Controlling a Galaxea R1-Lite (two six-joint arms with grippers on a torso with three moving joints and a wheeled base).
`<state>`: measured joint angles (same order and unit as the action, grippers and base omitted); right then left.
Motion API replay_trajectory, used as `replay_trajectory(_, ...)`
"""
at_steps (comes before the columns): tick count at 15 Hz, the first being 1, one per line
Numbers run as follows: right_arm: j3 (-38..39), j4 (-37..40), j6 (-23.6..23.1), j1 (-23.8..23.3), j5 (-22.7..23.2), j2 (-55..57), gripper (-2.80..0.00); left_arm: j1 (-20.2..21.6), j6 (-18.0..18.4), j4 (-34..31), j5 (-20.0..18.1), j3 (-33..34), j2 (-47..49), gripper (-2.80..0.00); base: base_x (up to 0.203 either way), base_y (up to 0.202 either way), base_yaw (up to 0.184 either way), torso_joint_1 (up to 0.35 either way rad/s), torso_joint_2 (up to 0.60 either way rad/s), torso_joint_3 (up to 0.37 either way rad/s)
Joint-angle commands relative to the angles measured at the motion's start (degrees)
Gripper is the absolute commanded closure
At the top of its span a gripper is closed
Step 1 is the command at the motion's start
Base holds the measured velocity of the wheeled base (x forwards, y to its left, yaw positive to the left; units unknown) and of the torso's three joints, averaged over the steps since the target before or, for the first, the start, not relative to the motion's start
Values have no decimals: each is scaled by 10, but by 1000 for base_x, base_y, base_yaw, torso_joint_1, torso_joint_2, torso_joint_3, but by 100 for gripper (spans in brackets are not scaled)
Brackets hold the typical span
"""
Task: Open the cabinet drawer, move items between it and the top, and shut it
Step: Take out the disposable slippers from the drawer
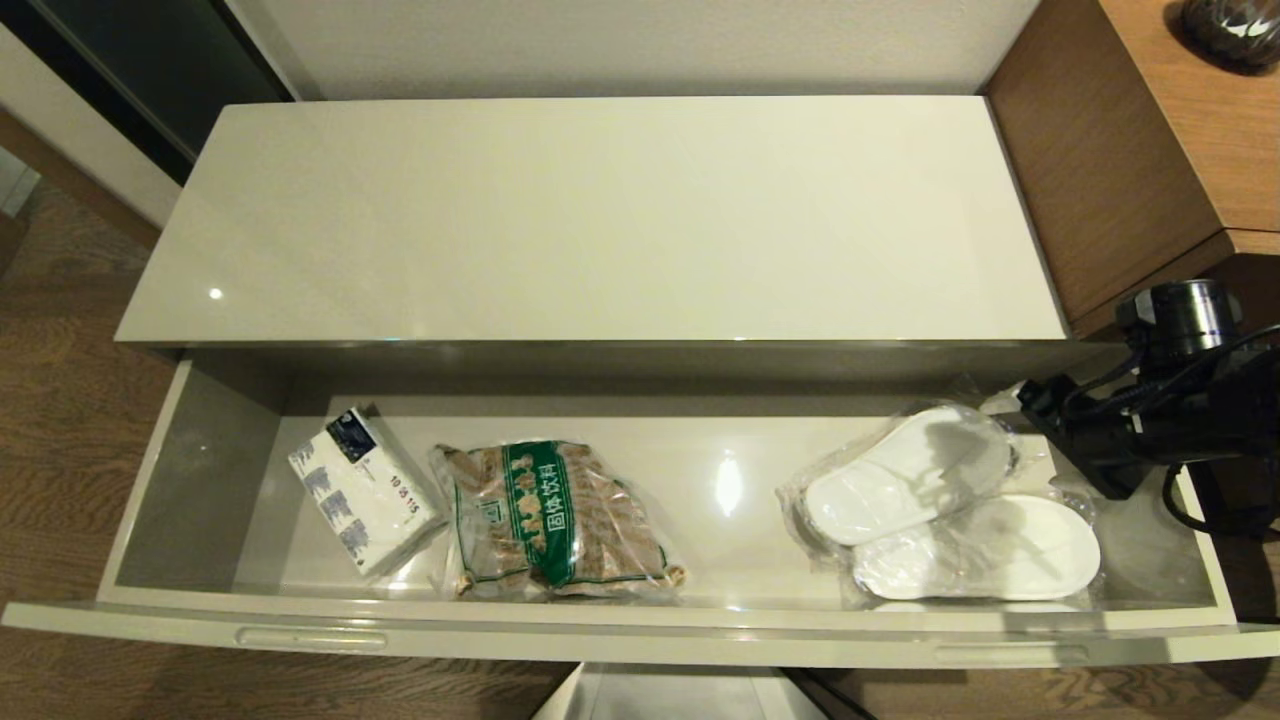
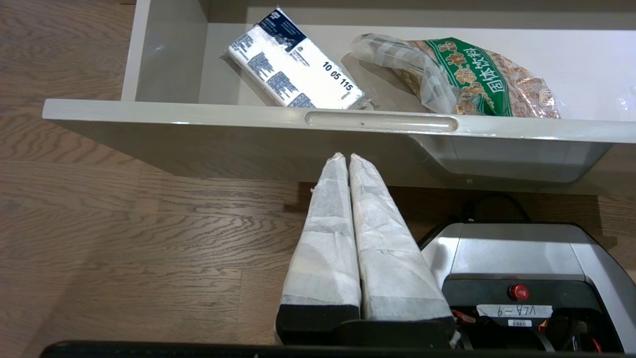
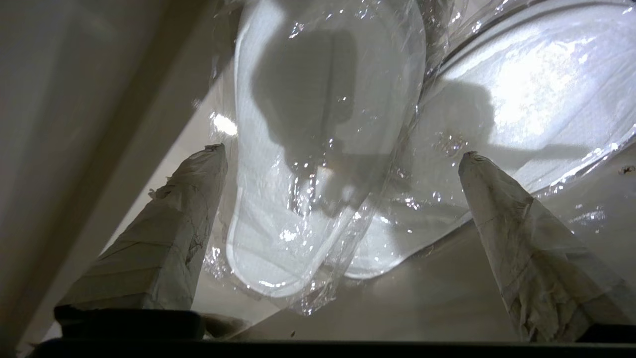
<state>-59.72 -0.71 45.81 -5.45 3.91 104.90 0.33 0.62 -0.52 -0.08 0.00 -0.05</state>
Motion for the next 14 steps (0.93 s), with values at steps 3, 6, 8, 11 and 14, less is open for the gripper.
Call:
replay_trajectory(3, 1, -28, 2, -6, -3, 41, -280, 0, 0, 0, 0, 0, 0, 0, 0, 0, 0, 0, 0, 0)
replay_trajectory(6, 1, -50, 2, -6, -3, 63, -280, 0, 0, 0, 0, 0, 0, 0, 0, 0, 0, 0, 0, 0)
replay_trajectory(8, 1, -61, 2, -9, -4, 78, -280, 0, 0, 0, 0, 0, 0, 0, 0, 0, 0, 0, 0, 0)
replay_trajectory(11, -2, -70, 2, -11, -4, 89, -280, 0, 0, 0, 0, 0, 0, 0, 0, 0, 0, 0, 0, 0)
replay_trajectory(14, -2, -70, 2, -12, -3, 98, -280, 0, 0, 0, 0, 0, 0, 0, 0, 0, 0, 0, 0, 0)
